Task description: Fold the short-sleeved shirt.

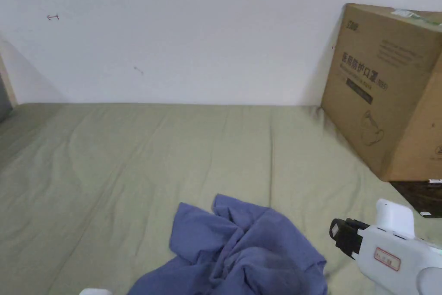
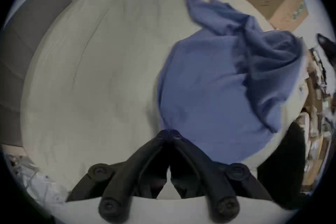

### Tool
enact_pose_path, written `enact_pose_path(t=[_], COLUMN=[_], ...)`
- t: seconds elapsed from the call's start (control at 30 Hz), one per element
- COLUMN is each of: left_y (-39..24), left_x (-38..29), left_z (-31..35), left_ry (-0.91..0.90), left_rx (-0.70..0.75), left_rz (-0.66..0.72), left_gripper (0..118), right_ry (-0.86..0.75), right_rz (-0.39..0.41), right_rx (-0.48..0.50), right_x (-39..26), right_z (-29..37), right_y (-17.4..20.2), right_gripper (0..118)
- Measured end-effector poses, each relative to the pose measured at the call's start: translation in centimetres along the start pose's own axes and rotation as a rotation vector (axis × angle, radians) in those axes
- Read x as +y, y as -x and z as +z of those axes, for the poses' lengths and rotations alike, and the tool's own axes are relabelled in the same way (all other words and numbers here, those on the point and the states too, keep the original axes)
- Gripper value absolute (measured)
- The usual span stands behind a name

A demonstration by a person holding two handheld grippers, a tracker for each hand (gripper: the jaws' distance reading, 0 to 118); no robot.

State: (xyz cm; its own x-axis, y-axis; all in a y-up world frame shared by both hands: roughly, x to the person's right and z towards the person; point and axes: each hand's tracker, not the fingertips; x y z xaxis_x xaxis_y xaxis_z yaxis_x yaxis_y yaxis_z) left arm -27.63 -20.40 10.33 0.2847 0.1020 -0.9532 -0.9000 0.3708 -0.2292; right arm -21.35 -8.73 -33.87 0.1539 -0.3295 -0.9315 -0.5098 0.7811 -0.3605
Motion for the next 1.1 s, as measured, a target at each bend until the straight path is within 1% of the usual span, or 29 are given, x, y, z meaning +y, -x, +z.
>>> enact_pose_path(t=[0.03, 0.07, 0.1, 0.13, 0.17, 0.2, 0.23, 0.27, 0.3, 0.33, 0.37, 0.4, 0.43, 0.47, 0.5, 0.53, 0.57, 0.63, 0.7, 0.77, 0.83, 0.87, 0.93, 1.0, 1.03, 1.1], left_y=[0.3, 0.7, 1.0, 0.5, 0.7, 1.0, 1.6, 2.3, 3.0, 3.7, 4.1, 3.4, 3.2, 3.1, 3.1, 3.6, 3.9, 4.4, 5.1, 5.9, 6.9, 7.5, 8.5, 9.4, 9.6, 11.9], left_x=[-0.1, -0.3, -0.4, -0.7, -0.9, -0.9, -0.8, -0.9, -0.8, -0.5, -0.2, -0.2, 0.0, 0.1, 0.1, 0.1, 0.2, 0.6, 1.4, 2.4, 3.8, 4.4, 5.8, 7.6, 8.6, 11.0], left_z=[0.8, 1.5, 2.0, 3.9, 4.8, 5.5, 6.2, 6.9, 7.5, 8.0, 8.4, 9.2, 9.7, 10.2, 10.6, 10.7, 11.3, 12.8, 15.1, 18.0, 21.0, 22.5, 25.3, 27.9, 29.2, 30.6], left_ry=[-0.037, -0.059, -0.082, -0.121, -0.176, -0.213, -0.232, -0.257, -0.277, -0.292, -0.294, -0.296, -0.310, -0.330, -0.340, -0.355, -0.375, -0.424, -0.489, -0.554, -0.619, -0.651, -0.698, -0.718, -0.732, -0.773], left_rx=[-0.043, -0.122, -0.151, -0.137, -0.077, -0.050, -0.043, -0.059, -0.085, -0.108, -0.117, -0.107, -0.090, -0.059, -0.054, -0.062, -0.080, -0.122, -0.133, -0.112, -0.099, -0.123, -0.195, -0.245, -0.243, -0.212], left_rz=[0.028, 0.069, 0.096, 0.120, 0.130, 0.146, 0.185, 0.239, 0.292, 0.329, 0.327, 0.308, 0.287, 0.255, 0.250, 0.256, 0.265, 0.290, 0.295, 0.277, 0.280, 0.291, 0.323, 0.345, 0.350, 0.310], left_gripper=[0, 0, 0, 0, 0, 0, 0, 0, 0, 0, 0, 0, 0, 0, 0, 0, 0, 0, 0, 0, 0, 0, 0, 0, 0, 0], right_ry=[0.062, 0.145, 0.239, 0.344, 0.488, 0.536, 0.554, 0.587, 0.618, 0.644, 0.649, 0.636, 0.593, 0.557, 0.544, 0.533, 0.544, 0.540, 0.453, 0.358, 0.282, 0.259, 0.199, 0.145, 0.129, 0.090], right_rz=[0.014, 0.025, 0.033, 0.039, 0.050, 0.013, -0.014, -0.025, -0.016, 0.010, 0.041, 0.090, 0.155, 0.205, 0.226, 0.254, 0.238, 0.221, 0.184, 0.136, 0.117, 0.105, 0.113, 0.099, 0.077, 0.029], right_rx=[0.001, -0.025, -0.061, -0.113, -0.129, -0.140, -0.125, -0.124, -0.147, -0.172, -0.179, -0.191, -0.195, -0.187, -0.146, -0.166, -0.113, -0.051, -0.037, 0.010, 0.045, 0.071, 0.069, 0.086, 0.100, 0.120], right_x=[-0.3, -0.5, -0.8, -1.4, -2.7, -3.8, -4.7, -5.6, -6.1, -6.7, -7.1, -7.1, -7.2, -7.0, -6.6, -6.2, -6.0, -4.8, -2.2, 1.2, 4.7, 6.4, 9.5, 13.0, 14.8, 18.1], right_z=[-1.5, -3.2, -4.8, -6.7, -8.9, -10.2, -11.1, -12.1, -12.5, -13.2, -13.5, -13.5, -13.0, -12.5, -12.2, -11.6, -10.8, -9.4, -6.5, -3.5, -0.1, 1.3, 3.7, 5.4, 6.2, 7.5], right_y=[-0.8, -1.3, -1.7, -2.1, -2.8, -3.5, -4.1, -4.5, -4.4, -4.2, -3.9, -3.4, -2.8, -2.1, -1.6, -1.2, -1.0, -0.7, -0.9, -1.2, -1.1, -1.1, -0.8, -0.9, -0.8, -0.5], right_gripper=[0, 0, 15, 67, 91, 90, 90, 90, 89, 83, 78, 67, 29, 2, 2, 2, 2, 2, 2, 2, 2, 2, 2, 2, 2, 2])
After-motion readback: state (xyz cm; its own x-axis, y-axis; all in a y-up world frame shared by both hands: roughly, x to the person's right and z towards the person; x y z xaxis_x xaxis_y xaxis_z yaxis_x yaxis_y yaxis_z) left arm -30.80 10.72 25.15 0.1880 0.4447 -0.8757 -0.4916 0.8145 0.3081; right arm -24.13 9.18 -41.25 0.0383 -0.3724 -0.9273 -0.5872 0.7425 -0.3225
